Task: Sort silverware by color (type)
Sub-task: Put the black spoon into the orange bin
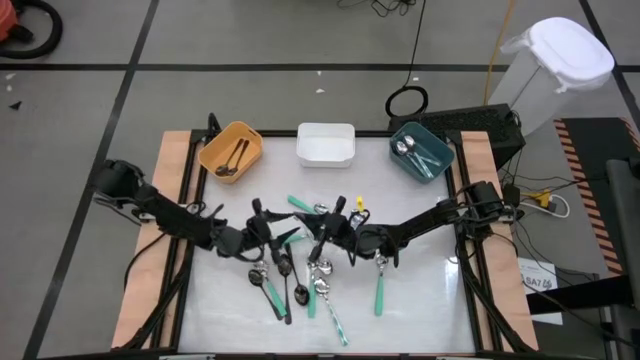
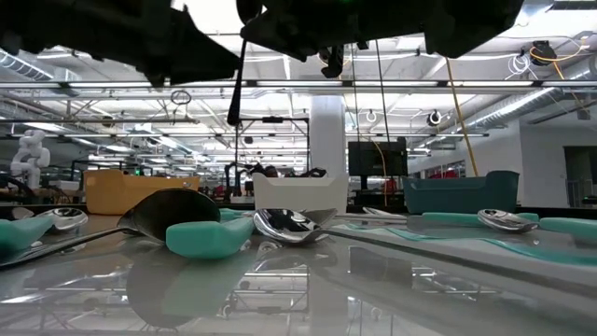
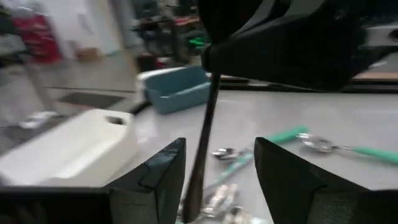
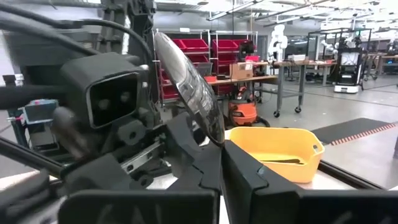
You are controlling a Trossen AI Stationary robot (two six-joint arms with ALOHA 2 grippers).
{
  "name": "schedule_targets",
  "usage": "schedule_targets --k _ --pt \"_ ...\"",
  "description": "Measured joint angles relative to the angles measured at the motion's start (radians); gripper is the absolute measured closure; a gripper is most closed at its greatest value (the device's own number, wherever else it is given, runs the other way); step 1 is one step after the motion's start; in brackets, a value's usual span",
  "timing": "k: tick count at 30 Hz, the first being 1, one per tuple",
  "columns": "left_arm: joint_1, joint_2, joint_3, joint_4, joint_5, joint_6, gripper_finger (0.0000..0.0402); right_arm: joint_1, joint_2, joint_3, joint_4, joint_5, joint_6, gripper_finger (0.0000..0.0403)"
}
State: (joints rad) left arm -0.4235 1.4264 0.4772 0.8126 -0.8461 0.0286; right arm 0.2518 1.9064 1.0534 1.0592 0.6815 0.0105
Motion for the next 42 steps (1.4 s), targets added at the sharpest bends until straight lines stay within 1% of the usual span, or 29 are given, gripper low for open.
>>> schedule_targets --k 3,7,9,11,15,21,34,36,39,42 --pt "-0.019 0.067 0.065 -0.036 -0.142 0.034 0.0211 0.002 0.0 0.0 0.002 -0.001 0.0 0.0403" --pt "-0.031 0.159 0.175 -0.121 -0.296 0.074 0.0211 0.006 0.0 0.0 0.012 -0.002 -0.002 0.0403" --pt "-0.035 0.201 0.237 -0.18 -0.353 0.096 0.0211 0.007 0.0 0.0 0.012 -0.002 -0.003 0.0403" --pt "-0.038 0.235 0.297 -0.243 -0.387 0.112 0.0211 0.01 0.0 0.0 0.012 -0.002 -0.004 0.0403" --pt "-0.047 0.28 0.376 -0.369 -0.501 0.092 0.0218 0.019 0.0 0.0 0.014 0.002 -0.022 0.0403" --pt "-0.057 0.287 0.397 -0.426 -0.522 0.055 0.0269 0.023 0.0 0.0 0.016 0.002 -0.026 0.0403" --pt "-0.064 0.287 0.397 -0.428 -0.562 0.059 0.0381 0.025 0.0 -0.001 0.022 0.006 -0.027 0.0399" --pt "-0.066 0.287 0.397 -0.434 -0.562 0.059 0.0388 0.026 0.0 -0.002 0.019 0.005 -0.027 0.0394" --pt "-0.071 0.285 0.397 -0.441 -0.561 0.067 0.0388 0.026 0.0 -0.002 0.002 0.002 -0.023 0.0386" --pt "-0.076 0.274 0.397 -0.447 -0.535 0.076 0.0388 0.026 0.0 -0.001 -0.016 -0.007 -0.031 0.0375"
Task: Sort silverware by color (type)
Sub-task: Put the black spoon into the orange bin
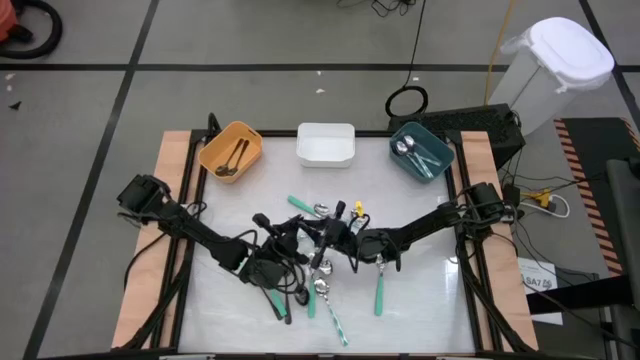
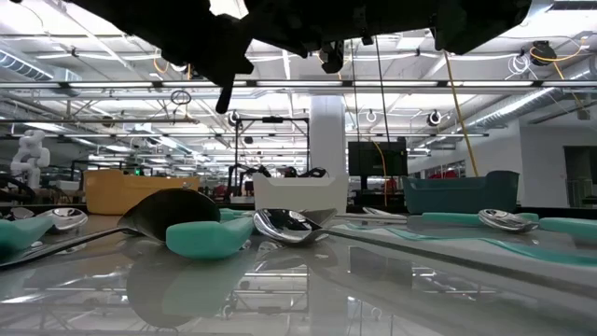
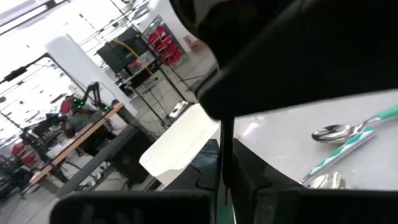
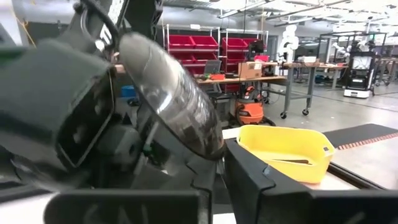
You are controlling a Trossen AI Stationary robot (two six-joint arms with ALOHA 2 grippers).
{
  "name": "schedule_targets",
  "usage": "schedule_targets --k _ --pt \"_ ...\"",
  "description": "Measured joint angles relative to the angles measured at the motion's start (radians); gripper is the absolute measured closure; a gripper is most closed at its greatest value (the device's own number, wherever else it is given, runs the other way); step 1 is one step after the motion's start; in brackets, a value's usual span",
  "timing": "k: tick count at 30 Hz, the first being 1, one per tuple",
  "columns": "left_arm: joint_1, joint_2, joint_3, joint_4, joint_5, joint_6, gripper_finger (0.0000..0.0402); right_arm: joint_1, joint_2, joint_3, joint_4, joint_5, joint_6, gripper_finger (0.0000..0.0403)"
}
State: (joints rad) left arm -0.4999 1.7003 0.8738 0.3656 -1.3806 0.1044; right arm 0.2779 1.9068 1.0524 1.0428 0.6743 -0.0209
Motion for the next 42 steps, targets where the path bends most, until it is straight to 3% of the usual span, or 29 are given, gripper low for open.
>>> schedule_targets --k 6,11,19,24,36,42 --pt "-0.013 -0.069 0.0 -0.059 0.058 -0.011 0.0386 0.012 -0.026 0.0 -0.071 0.003 -0.011 0.0347" --pt "-0.009 -0.152 0.0 -0.239 0.156 -0.126 0.0385 0.02 -0.075 0.001 -0.216 0.006 0.016 0.0322" --pt "0.003 -0.27 0.0 -0.587 0.271 -0.382 0.0384 0.052 -0.189 0.001 -0.614 0.0 0.103 0.0301" --pt "0.033 -0.357 0.0 -0.701 0.407 -0.465 0.0384 0.071 -0.238 0.001 -0.848 -0.095 0.192 0.0301" --pt "0.287 -0.562 0.0 -0.902 0.761 -0.469 0.0383 0.078 -0.293 0.001 -0.952 -0.402 0.186 0.0301" --pt "0.456 -0.643 0.0 -1.011 0.857 -0.435 0.0383 0.079 -0.293 0.001 -1.05 -0.421 0.185 0.03"
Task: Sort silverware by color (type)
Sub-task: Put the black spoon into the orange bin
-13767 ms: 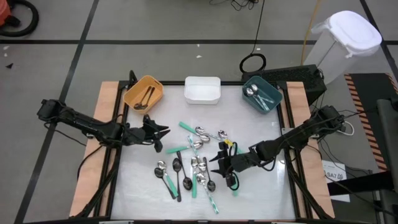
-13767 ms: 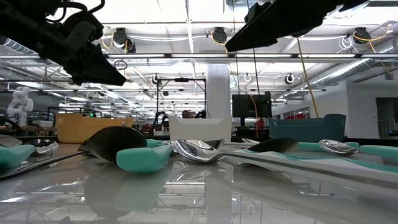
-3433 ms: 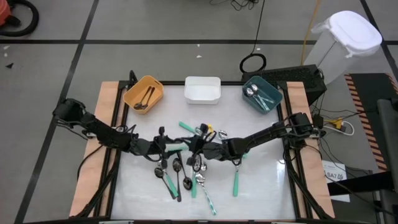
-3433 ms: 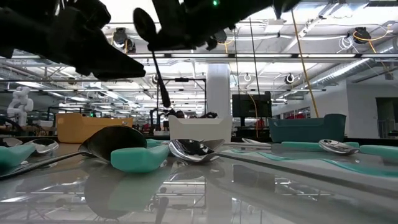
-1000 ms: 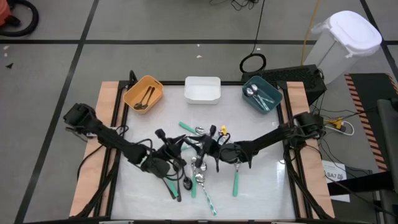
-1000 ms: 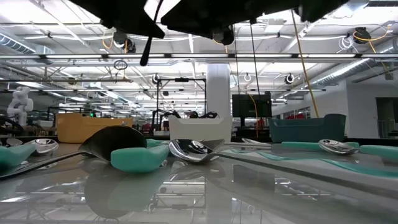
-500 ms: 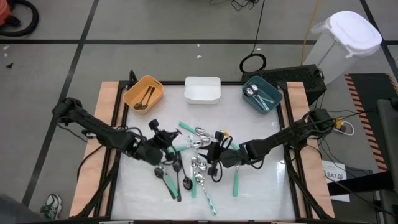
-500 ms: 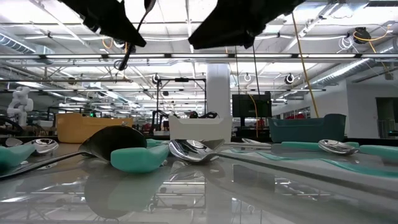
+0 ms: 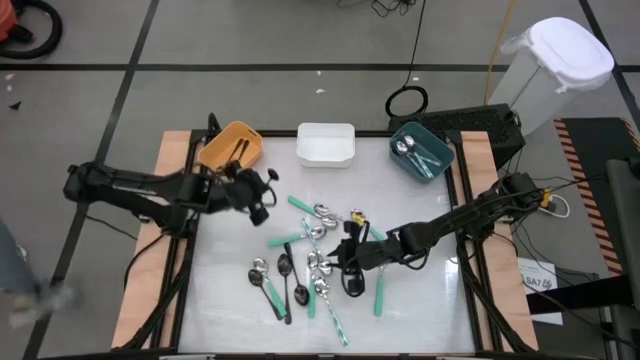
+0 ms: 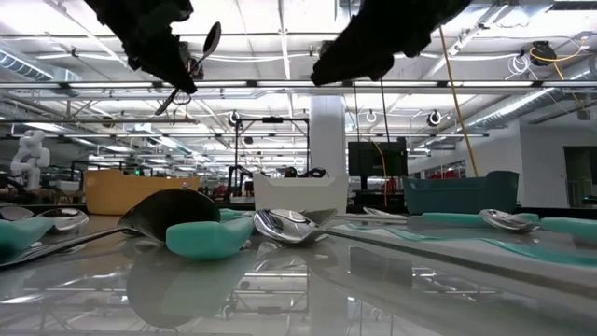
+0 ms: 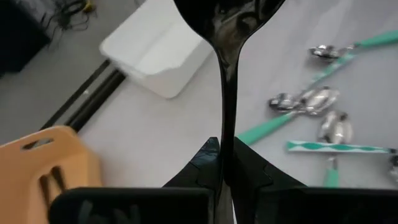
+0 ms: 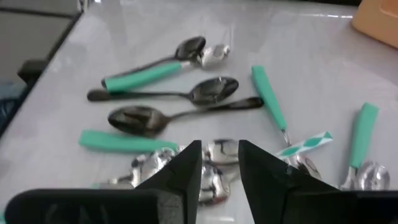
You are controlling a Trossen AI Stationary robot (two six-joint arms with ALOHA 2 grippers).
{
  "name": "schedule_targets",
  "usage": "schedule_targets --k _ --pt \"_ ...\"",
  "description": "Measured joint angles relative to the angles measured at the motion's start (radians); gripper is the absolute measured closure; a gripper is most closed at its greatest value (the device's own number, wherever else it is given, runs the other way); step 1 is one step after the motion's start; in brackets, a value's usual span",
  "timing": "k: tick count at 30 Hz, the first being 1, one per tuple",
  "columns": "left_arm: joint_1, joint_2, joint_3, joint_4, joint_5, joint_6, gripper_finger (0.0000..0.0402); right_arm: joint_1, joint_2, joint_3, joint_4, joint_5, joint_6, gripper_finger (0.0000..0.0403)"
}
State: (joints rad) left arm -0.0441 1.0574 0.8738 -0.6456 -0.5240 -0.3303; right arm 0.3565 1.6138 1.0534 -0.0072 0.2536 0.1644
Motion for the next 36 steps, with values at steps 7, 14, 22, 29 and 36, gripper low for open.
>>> schedule_targets --k 7,14,22,29,36 --pt "0.237 -0.049 0.0 -0.037 0.163 0.076 0.0383 0.0 0.0 0.0 -0.031 0.002 -0.055 0.03" --pt "0.43 -0.04 0.0 -0.128 0.236 0.124 0.0383 0.0 0.0 0.0 -0.042 0.002 -0.083 0.03" --pt "0.435 -0.062 0.0 -0.024 0.348 0.156 0.0382 0.0 0.0 0.0 -0.072 0.004 -0.082 0.03" --pt "0.22 -0.084 0.0 0.289 0.418 0.148 0.0382 -0.001 0.08 0.0 0.114 0.152 -0.072 0.0301" --pt "-0.087 -0.008 -0.001 0.573 0.259 0.174 0.0382 -0.016 0.182 0.0 0.37 0.311 -0.135 0.0301"
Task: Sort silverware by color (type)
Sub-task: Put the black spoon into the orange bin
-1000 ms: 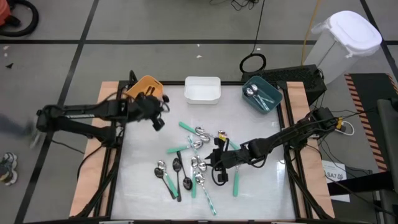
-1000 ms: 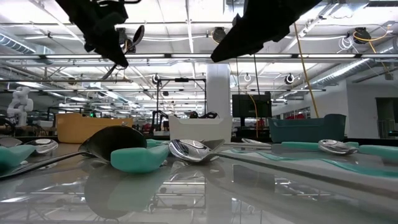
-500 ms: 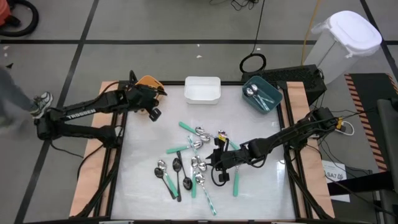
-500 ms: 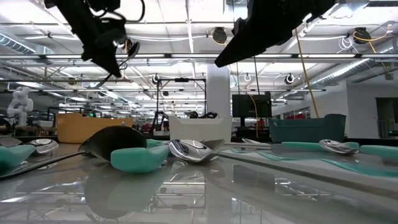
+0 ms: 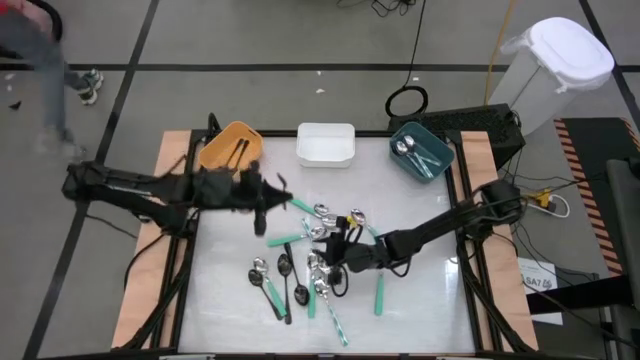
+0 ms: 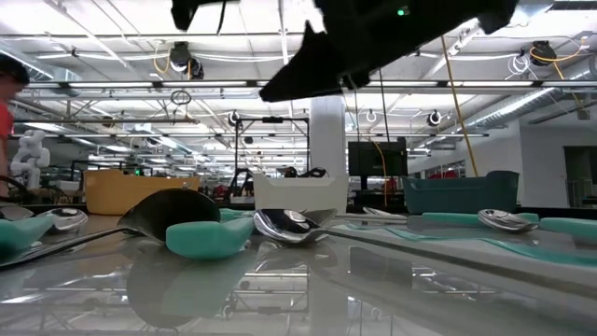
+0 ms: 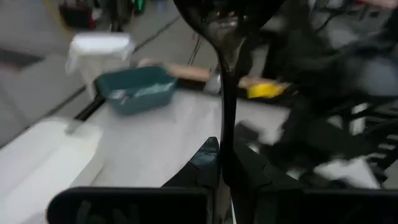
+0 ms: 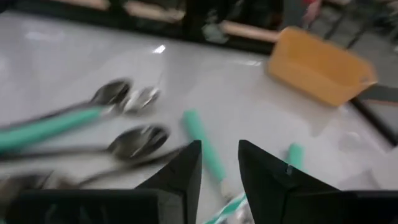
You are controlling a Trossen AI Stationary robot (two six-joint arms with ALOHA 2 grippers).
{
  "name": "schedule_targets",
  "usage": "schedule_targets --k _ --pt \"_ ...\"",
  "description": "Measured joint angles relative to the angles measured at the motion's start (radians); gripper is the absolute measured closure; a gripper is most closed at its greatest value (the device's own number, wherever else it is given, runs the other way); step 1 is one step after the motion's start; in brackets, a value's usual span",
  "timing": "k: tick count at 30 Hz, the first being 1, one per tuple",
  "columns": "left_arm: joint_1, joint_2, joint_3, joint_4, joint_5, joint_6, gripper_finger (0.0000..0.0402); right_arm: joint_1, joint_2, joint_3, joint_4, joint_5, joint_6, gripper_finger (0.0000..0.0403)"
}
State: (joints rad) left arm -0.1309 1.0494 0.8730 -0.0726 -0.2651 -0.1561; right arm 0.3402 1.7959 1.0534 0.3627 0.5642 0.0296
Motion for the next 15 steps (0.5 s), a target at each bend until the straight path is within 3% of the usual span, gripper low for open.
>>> schedule_targets --k 5,15 --pt "-0.147 0.091 0.0 0.127 -0.167 0.029 0.0382 -0.001 -0.008 0.0 0.108 0.108 -0.019 0.0293" --pt "-0.225 0.315 0.0 0.46 -0.239 0.051 0.0382 0.056 -0.023 0.0 0.15 0.286 -0.113 0.0223"
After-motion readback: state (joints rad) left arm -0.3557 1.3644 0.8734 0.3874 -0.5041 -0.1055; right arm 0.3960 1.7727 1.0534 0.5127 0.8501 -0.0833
